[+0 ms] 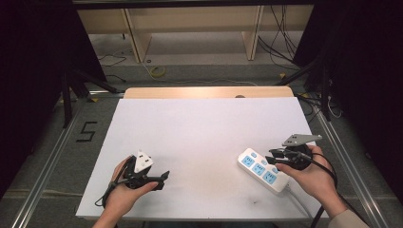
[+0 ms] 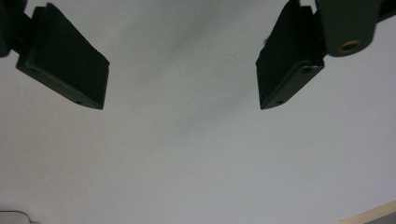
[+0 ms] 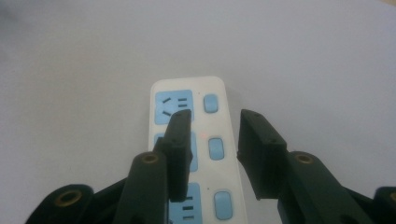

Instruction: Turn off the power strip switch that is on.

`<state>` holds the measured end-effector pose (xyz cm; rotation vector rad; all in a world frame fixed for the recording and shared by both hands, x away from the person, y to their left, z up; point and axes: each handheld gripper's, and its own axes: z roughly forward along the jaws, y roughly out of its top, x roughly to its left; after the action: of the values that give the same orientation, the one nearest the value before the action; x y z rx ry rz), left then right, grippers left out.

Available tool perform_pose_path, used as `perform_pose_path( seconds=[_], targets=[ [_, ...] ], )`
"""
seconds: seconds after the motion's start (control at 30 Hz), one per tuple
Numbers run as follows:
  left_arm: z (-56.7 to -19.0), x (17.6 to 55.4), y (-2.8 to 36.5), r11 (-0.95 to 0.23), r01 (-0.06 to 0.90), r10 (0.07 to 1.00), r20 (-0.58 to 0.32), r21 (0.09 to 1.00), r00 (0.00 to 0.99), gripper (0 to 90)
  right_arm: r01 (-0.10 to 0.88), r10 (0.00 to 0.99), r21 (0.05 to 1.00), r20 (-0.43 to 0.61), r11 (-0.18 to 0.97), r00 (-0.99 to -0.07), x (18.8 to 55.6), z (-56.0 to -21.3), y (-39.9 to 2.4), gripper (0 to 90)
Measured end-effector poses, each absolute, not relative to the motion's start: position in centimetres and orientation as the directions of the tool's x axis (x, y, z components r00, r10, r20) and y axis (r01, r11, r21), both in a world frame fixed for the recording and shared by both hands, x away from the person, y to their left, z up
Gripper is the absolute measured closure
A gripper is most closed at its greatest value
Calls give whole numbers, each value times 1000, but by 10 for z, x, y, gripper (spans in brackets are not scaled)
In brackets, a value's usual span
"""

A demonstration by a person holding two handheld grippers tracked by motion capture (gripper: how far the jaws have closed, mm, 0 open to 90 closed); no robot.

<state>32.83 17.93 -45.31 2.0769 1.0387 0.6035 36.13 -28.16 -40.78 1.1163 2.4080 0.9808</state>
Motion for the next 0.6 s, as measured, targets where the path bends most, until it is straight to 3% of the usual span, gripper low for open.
perform_pose_path(
  seconds=[0.6],
  targets=[
    [-453,329,179,-409,480,822,85,776,563,169,608,761,608,12,510,-649,377,-407,-271,849]
  ],
)
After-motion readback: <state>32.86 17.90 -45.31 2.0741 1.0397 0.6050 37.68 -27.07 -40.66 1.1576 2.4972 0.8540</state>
